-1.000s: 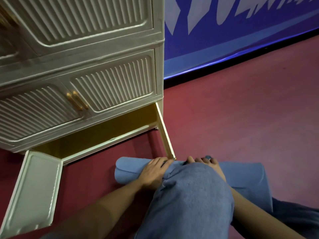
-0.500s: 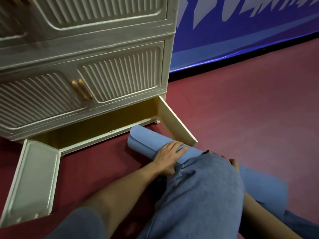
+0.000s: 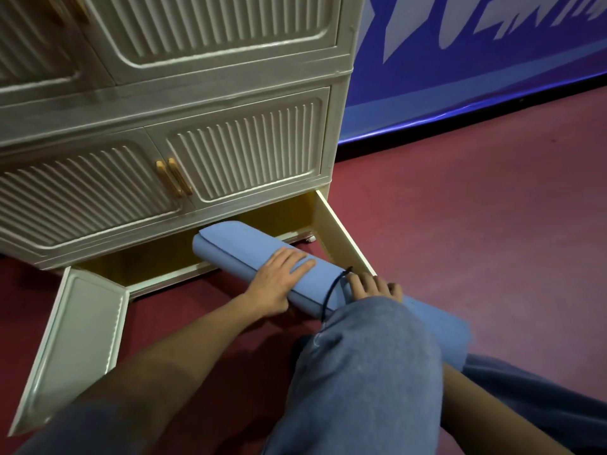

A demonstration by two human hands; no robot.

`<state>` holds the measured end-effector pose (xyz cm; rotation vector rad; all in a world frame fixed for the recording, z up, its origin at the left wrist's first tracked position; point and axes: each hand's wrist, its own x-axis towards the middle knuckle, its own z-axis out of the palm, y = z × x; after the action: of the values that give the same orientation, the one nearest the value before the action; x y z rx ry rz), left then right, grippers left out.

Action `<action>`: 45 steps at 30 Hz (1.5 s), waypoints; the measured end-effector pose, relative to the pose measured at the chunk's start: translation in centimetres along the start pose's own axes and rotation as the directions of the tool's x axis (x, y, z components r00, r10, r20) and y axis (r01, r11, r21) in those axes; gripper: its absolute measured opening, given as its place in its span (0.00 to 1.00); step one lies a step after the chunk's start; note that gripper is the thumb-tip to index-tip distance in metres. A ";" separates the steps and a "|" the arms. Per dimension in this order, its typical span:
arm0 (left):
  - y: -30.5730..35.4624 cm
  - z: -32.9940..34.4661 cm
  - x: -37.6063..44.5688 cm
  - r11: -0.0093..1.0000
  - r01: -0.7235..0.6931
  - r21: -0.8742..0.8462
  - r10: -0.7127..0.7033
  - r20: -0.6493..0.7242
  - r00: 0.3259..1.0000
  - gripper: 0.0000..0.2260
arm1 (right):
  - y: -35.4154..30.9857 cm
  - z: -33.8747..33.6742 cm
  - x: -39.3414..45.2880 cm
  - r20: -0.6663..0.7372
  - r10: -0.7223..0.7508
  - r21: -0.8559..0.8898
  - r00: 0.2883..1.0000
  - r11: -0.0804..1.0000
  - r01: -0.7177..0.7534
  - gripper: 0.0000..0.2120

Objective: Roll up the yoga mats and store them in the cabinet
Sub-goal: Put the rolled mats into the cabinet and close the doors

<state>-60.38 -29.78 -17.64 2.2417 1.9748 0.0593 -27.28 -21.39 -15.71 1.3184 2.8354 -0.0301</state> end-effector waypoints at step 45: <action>-21.3 2.2 -3.3 0.547 0.816 0.186 -0.815 0.342 0.468 0.16 | -16.6 3.5 26.1 0.291 -0.148 -0.271 0.945 0.935 0.229 0.48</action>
<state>-81.44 -30.72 -22.52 0.9214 2.5203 -0.4645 -56.80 -12.22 -19.56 0.9005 2.5963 0.2008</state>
